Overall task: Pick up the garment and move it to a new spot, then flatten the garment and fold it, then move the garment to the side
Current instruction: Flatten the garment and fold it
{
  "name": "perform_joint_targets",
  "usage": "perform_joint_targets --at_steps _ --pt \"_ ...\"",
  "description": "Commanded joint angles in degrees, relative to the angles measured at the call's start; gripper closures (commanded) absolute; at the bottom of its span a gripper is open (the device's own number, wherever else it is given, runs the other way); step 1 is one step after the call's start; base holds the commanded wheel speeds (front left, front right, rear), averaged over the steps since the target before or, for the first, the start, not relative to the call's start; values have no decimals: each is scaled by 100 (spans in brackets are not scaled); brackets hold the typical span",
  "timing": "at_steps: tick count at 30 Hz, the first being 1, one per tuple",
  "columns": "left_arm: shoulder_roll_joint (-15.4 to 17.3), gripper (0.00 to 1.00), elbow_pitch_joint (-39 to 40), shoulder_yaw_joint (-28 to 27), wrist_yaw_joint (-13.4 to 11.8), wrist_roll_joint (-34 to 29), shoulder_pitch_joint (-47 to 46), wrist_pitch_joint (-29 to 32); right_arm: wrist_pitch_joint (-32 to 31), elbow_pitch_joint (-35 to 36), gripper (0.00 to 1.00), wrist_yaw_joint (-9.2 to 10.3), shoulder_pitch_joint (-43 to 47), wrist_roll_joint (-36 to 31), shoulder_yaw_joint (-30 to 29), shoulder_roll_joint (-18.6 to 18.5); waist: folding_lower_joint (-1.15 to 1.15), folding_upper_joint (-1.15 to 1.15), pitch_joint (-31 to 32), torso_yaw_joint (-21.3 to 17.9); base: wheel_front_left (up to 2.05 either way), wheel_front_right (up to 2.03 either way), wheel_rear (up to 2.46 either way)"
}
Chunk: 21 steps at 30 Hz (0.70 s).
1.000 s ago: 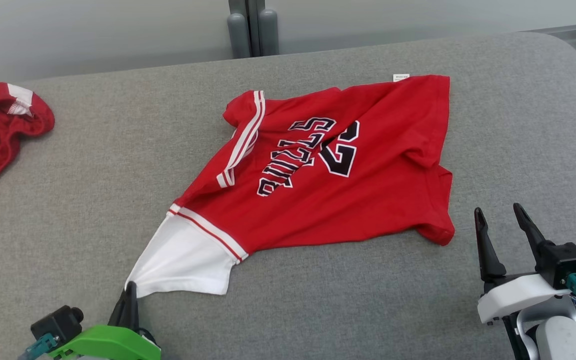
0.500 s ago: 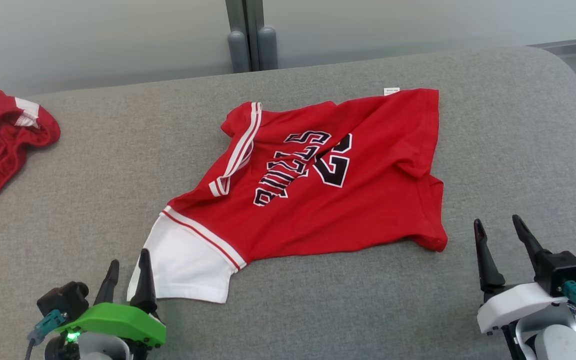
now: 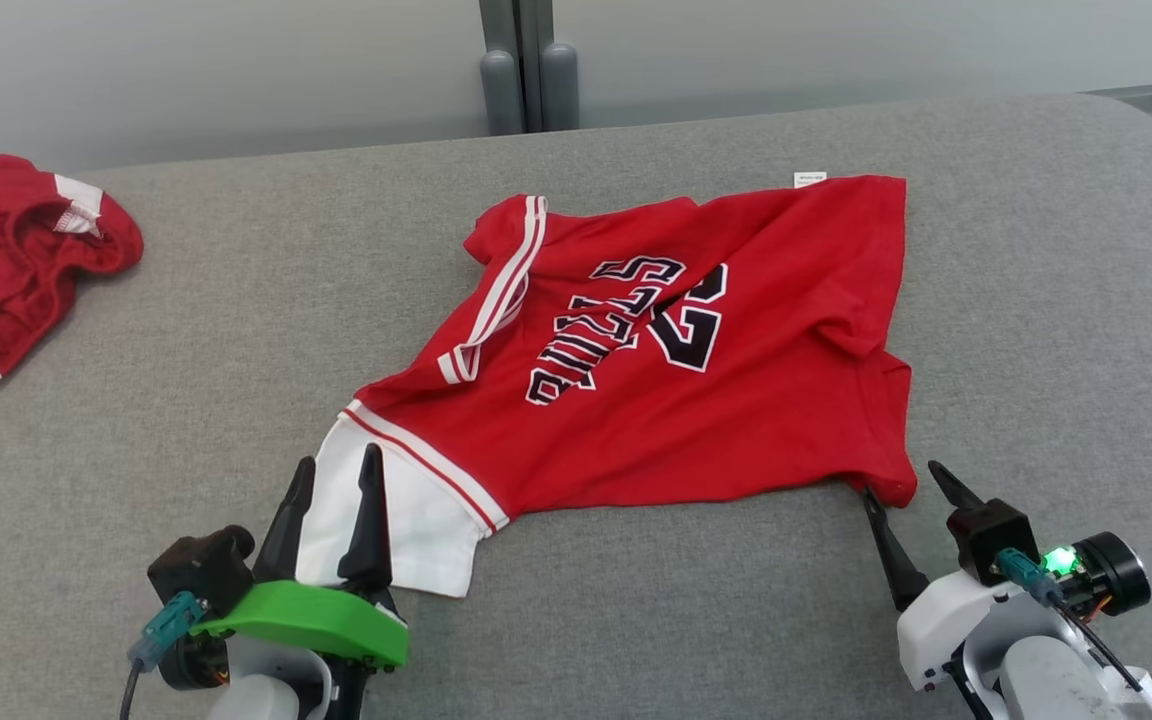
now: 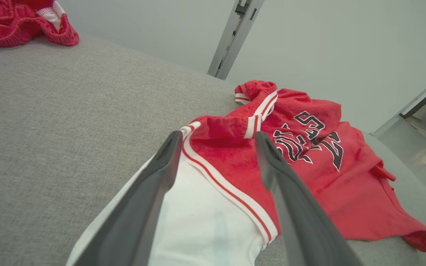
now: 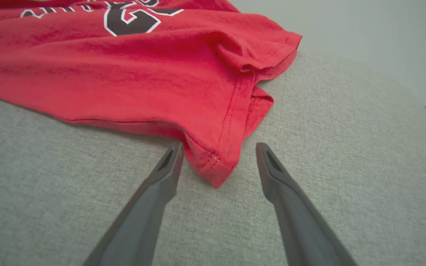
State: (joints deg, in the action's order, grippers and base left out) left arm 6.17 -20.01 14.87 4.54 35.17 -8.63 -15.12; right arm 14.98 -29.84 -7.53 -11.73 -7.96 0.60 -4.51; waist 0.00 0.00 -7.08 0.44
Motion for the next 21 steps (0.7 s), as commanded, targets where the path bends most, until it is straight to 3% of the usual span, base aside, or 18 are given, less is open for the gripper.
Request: perform_joint_targets --at_steps 1,3,5,6,7,10,21 --pt "-17 0 35 -10 33 -51 40 -3 22 -132 0 8 -128 -73 43 -55 0 0 -29 57 0 0 0" --pt "-54 0 41 -12 50 -79 70 -3 25 -287 0 8 -252 -134 89 -115 0 0 -39 85 0 0 0" --pt "-67 0 48 -29 61 -107 89 -3 27 -354 26 8 -345 -169 134 -134 0 0 -45 103 0 0 0" --pt "-72 0 50 -43 66 -123 93 -3 27 -392 54 8 -387 -164 159 -144 0 0 -47 108 0 0 0" --pt "-76 0 51 -51 74 -133 93 -3 27 -416 62 8 -416 -156 187 -157 0 0 -47 111 0 0 0" --pt "-95 0 46 -77 92 -158 114 -3 27 -538 100 8 -503 -133 279 -193 0 0 -32 105 0 0 0" --pt "-154 0 20 -118 133 -199 229 -3 28 -80 100 8 37 -105 505 -198 0 0 44 -61 0 0 0"
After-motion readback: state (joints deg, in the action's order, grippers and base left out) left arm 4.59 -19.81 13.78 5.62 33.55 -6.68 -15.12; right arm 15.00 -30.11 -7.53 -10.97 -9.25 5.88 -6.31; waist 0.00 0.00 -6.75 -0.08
